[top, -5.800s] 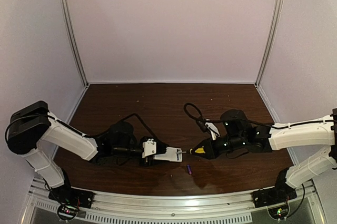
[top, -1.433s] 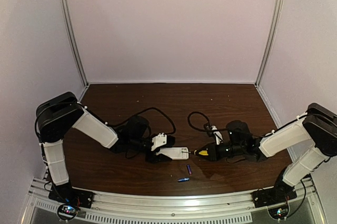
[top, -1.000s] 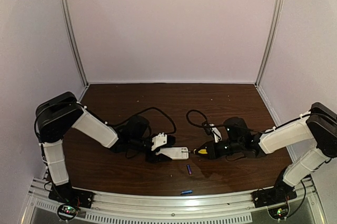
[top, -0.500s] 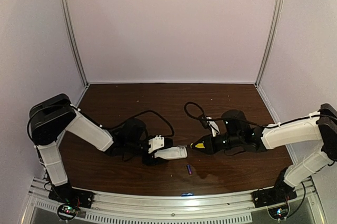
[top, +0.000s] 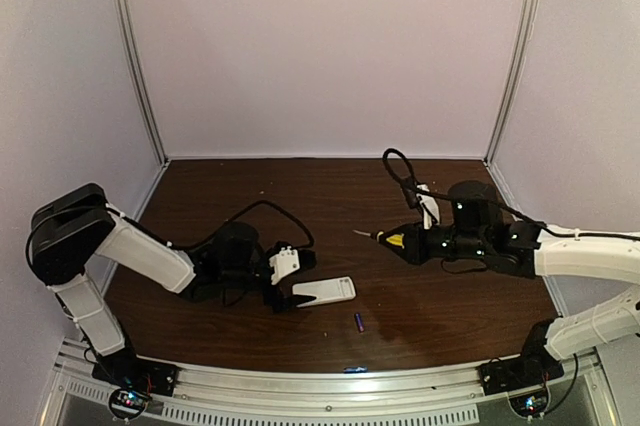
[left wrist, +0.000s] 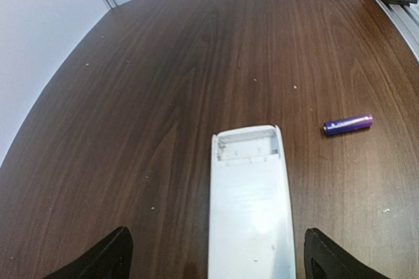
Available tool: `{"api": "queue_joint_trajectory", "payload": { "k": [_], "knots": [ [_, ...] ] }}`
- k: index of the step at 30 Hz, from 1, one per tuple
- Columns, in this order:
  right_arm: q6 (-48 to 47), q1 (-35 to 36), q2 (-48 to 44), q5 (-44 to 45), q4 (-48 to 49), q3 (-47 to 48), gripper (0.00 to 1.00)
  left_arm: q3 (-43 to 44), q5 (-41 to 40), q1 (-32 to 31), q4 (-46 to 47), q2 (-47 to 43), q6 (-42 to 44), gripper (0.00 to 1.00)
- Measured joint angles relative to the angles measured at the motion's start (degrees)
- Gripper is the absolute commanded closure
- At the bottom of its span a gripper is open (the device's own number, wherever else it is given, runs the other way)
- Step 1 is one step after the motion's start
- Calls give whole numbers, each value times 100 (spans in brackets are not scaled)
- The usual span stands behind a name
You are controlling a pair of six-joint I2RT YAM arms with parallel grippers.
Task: Unload the batteries from the remote control
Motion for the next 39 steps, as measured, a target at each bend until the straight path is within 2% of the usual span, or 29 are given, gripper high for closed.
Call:
{"api": "queue_joint_trajectory", "payload": {
  "k": [7,14,21,26,34,39],
  "knots": [
    [136,0,-798,1884,118,-702,100,-319,-933,0,570,-481,-365,3],
    [173,0,-815,2837,695,-1473,100,-765,-2376,2,1305,-787,-610,3],
    [107,2,-166,3327,1580,-1617,100,-1182,-3473,2,2072,-1034,-702,3],
    [22,0,442,3486,2214,-1631,100,-1353,-3934,2,2450,-1182,-717,3],
    [20,0,1438,3593,2997,-1648,94,-1526,-4190,9,2809,-1314,-715,3],
    [33,0,1755,3589,3281,-1714,94,-1528,-4236,13,2920,-1314,-715,2]
  ]
}}
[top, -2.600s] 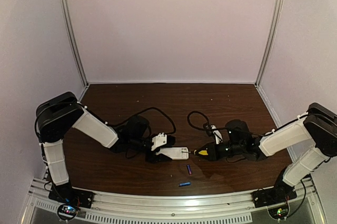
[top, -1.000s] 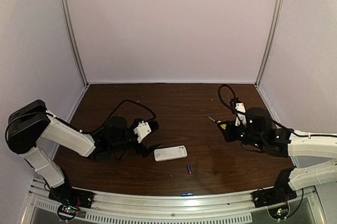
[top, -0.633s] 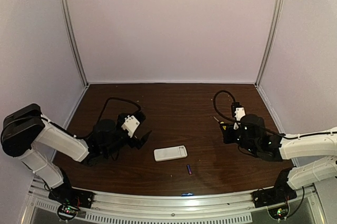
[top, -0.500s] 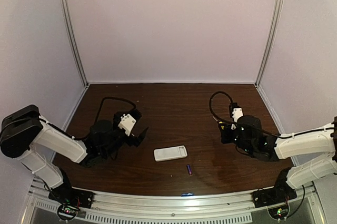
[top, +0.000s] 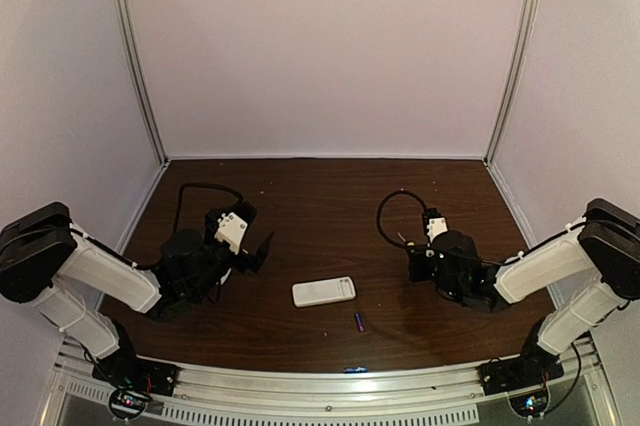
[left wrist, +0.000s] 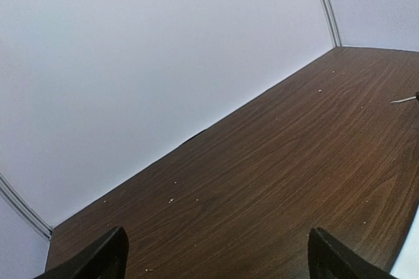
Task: Unload the batteries from the remote control
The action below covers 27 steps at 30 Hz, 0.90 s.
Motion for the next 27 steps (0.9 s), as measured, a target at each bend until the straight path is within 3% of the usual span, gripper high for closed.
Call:
{"api": "queue_joint_trajectory", "payload": {
  "k": [27],
  "knots": [
    [251,0,514,-199,284,-24,83,-446,282,0,457,-417,-13,3]
  ]
}}
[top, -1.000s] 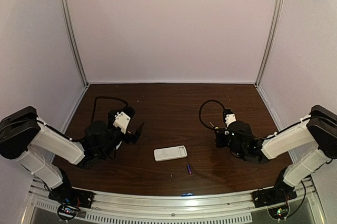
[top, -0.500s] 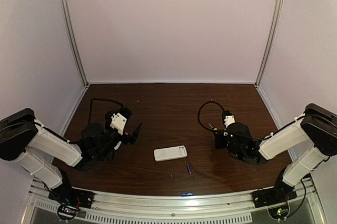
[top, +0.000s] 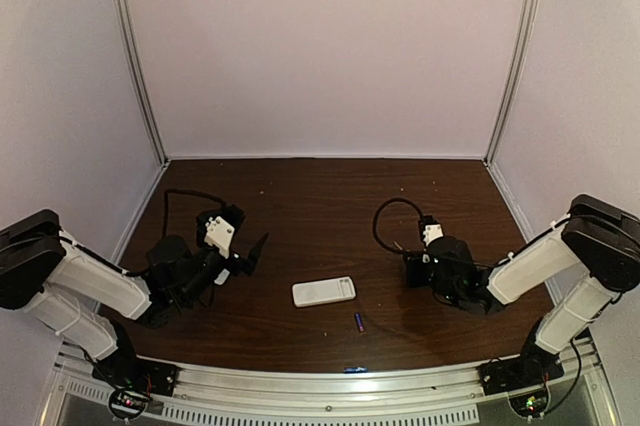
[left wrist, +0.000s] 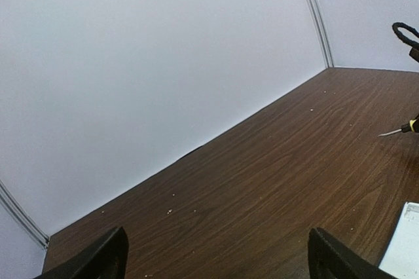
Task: Unload the batteries from the remote control
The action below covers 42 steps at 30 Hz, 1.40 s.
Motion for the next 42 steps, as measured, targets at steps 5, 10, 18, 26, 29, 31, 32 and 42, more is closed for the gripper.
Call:
{"api": "queue_joint_trajectory", "payload": {
  "k": [5,10,18,26,29,31,32,42],
  "knots": [
    [24,0,92,-17,-48,48,80,-9,26,0,42,2,0,3],
    [44,0,107,-103,-144,131,74,-17,90,0,173,15,0,3],
    [50,0,107,-170,-155,140,71,-17,114,0,258,83,2,3],
    [50,0,109,-251,-160,216,70,-17,136,0,232,24,2,3],
    [48,0,35,-284,-205,264,70,-22,175,0,199,-111,0,3],
    [44,0,-122,-299,-245,264,70,-39,203,0,136,-256,-17,3],
    [33,0,-227,-306,-254,264,69,-50,219,0,72,-356,-37,3],
    [-306,0,-1714,-234,-758,343,40,-70,195,0,-752,-1576,-872,3]
  ]
}}
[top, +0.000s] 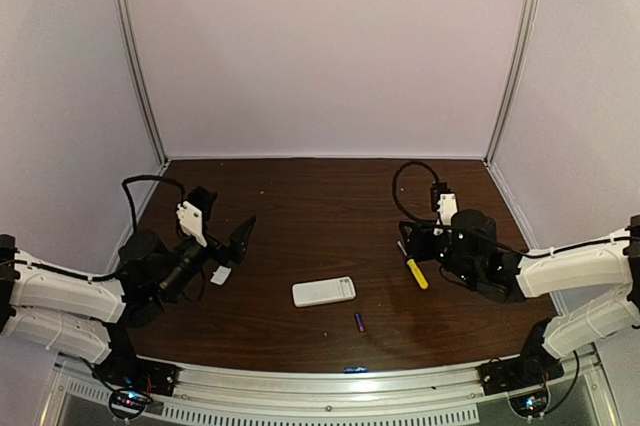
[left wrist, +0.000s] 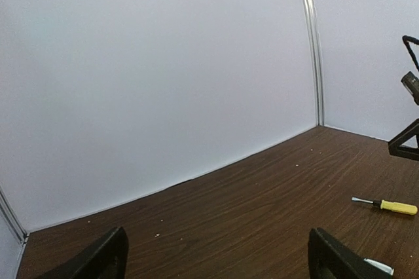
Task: Unload the batteries from the remote control
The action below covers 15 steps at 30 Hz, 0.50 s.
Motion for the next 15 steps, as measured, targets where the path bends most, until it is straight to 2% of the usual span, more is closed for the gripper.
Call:
{"api": "queue_joint_trajectory", "payload": {
  "k": [2,4,6,15],
  "knots": [
    [-103,0,-245,11,-227,144,28,-11,-48,0,-192,-197,-184,3],
    [-157,0,-457,7,-413,297,12,-7,-63,0,-457,-365,-326,3],
    [-223,0,-697,-9,-573,398,1,48,-57,0,-835,-490,-424,3],
    [-317,0,-1644,-76,-1572,673,0,603,0,0,-2586,-1038,-782,2]
  ]
}}
